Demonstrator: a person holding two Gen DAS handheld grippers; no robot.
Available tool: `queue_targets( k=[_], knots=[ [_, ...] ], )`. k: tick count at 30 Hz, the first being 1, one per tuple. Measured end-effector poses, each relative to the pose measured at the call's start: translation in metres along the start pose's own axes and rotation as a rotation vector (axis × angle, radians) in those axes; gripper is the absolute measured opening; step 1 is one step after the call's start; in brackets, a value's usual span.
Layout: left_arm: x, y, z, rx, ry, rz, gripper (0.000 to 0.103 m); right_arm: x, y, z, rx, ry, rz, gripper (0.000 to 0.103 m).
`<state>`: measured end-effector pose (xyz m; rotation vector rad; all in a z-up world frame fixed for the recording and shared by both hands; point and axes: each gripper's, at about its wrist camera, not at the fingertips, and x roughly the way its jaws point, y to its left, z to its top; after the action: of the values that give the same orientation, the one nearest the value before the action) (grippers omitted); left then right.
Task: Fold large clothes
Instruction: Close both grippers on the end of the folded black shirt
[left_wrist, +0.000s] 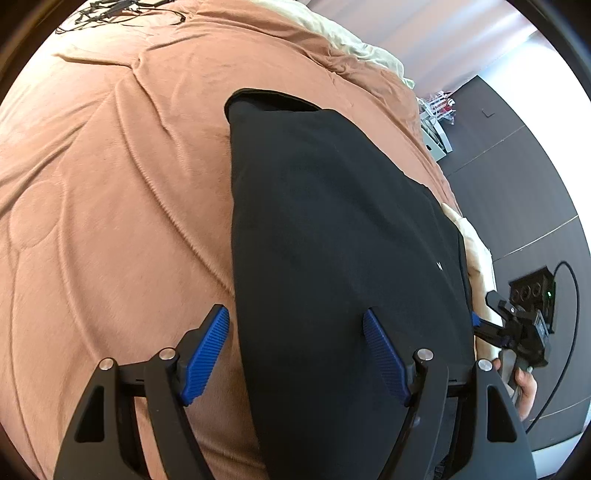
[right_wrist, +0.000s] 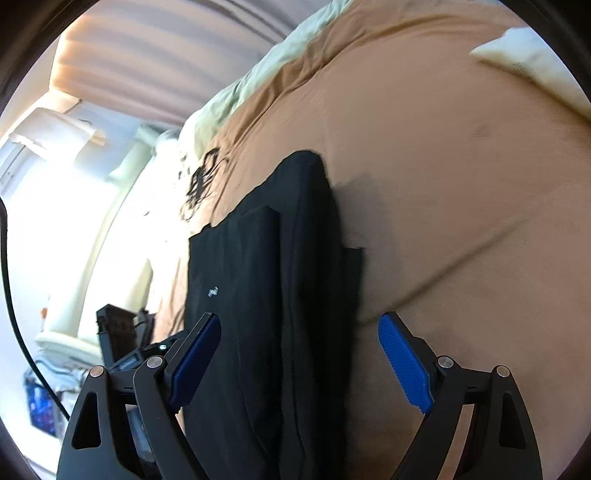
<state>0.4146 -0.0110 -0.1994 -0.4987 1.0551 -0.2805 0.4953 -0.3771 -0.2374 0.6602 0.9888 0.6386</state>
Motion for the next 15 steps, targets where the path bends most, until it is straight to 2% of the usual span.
queue_targets(
  k=[4, 7, 15],
  knots=[
    [0.007, -0.001, 0.009, 0.005, 0.005, 0.007, 0.076, 0.027, -0.009, 0.020, 0.008, 0.056, 0.011, 0.088],
    [0.007, -0.007, 0.012, 0.034, -0.012, 0.024, 0.076, 0.046, -0.019, 0.028, 0.053, 0.106, 0.062, 0.088],
    [0.014, -0.004, 0.016, 0.018, -0.011, 0.034, 0.076, 0.070, -0.021, 0.030, 0.073, 0.136, 0.095, 0.087]
  ],
)
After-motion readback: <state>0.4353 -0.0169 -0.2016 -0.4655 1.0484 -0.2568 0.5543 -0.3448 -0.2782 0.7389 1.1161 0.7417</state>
